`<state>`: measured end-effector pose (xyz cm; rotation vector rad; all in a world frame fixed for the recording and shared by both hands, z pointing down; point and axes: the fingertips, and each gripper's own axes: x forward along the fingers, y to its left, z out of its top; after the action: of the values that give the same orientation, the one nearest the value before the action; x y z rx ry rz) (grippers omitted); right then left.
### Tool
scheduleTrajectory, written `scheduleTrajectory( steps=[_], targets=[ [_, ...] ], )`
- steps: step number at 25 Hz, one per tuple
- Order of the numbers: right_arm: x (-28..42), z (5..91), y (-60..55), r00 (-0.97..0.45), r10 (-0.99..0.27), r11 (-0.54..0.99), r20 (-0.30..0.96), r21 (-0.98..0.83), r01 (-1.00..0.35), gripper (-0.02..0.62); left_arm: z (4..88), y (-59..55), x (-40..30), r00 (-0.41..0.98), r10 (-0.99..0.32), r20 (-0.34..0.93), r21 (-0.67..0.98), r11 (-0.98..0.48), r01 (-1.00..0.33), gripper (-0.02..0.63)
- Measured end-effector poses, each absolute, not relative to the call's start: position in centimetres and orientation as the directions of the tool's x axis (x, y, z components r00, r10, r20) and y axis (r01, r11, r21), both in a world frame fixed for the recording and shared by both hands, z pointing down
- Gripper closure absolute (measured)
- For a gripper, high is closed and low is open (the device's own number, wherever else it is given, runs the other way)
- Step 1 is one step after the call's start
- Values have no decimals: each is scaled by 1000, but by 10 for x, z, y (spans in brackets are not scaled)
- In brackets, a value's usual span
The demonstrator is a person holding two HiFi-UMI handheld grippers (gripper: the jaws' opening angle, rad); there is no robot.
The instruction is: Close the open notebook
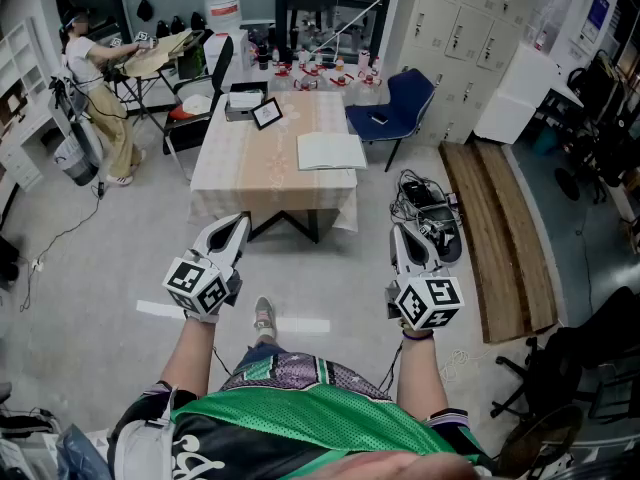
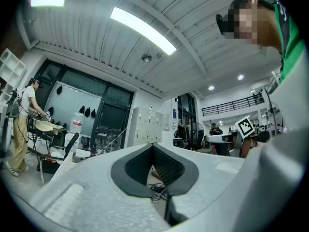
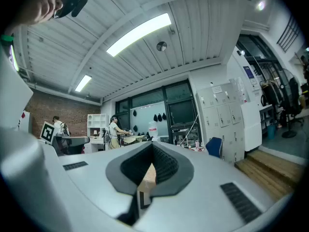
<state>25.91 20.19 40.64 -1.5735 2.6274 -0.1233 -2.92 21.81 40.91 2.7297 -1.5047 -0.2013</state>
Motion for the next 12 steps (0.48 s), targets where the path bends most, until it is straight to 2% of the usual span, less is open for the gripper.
scheduleTrajectory(
  steps=[12],
  targets=[
    [257,406,210,-472,-881,472,-20,-101,-876,598,408,224,-14,593,-799,-99,51,-599,-799,591]
  ],
)
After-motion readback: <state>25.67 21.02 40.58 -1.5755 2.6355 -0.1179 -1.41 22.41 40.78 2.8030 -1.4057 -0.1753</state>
